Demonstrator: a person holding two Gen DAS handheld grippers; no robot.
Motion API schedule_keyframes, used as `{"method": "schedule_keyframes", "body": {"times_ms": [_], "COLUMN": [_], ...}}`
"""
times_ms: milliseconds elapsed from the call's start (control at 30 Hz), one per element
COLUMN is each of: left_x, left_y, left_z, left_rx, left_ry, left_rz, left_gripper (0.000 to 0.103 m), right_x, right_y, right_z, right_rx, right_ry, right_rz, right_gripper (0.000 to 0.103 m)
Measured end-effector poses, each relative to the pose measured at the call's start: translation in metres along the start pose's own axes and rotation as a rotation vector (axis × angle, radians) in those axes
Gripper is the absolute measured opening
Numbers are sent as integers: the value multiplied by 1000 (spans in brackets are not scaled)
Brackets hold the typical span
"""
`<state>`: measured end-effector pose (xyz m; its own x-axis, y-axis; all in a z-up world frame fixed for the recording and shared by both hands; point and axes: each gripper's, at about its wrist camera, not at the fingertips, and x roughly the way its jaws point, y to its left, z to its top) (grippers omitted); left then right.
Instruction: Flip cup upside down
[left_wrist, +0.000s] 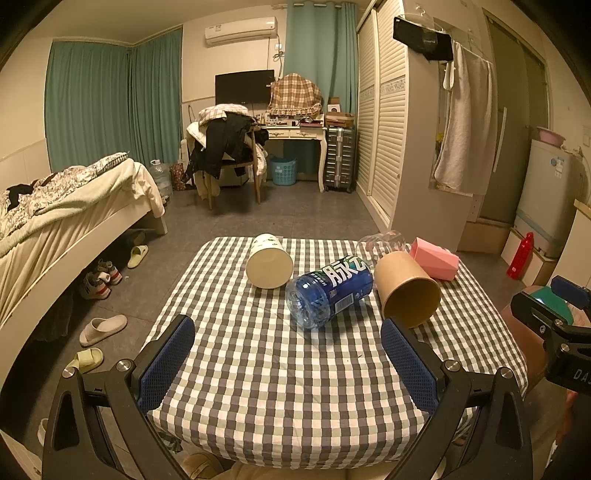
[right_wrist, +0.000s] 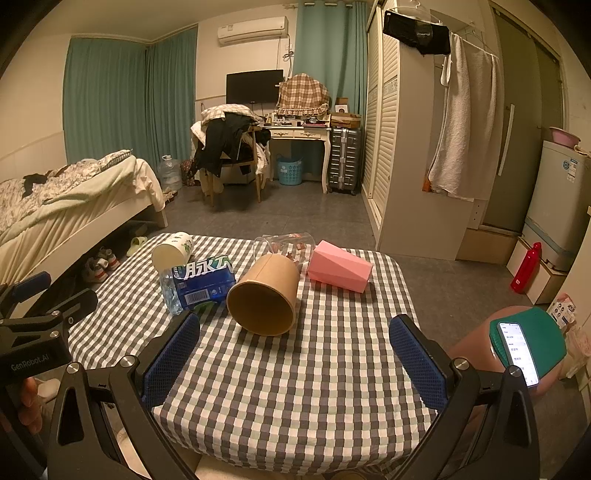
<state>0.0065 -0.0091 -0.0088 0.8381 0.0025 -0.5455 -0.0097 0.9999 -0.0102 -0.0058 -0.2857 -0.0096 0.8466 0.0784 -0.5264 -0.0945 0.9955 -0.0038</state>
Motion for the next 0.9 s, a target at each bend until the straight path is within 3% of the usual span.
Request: {"method": "schedule_keyframes", "body": {"times_ms": [600,900], "left_x": [9,43], "left_y": [-7,-25], "left_z": [1,10], "left_rx": [-8,-28], "left_ry": [20,66], "left_rz": [0,42], "left_gripper": [103,103], "right_x": [4,21], "right_y": [-1,-24], "right_z": [-6,8], "right_rx": [-1,-42], "right_ry": [3,5], "right_rz": [6,16], "right_gripper": [103,103]}}
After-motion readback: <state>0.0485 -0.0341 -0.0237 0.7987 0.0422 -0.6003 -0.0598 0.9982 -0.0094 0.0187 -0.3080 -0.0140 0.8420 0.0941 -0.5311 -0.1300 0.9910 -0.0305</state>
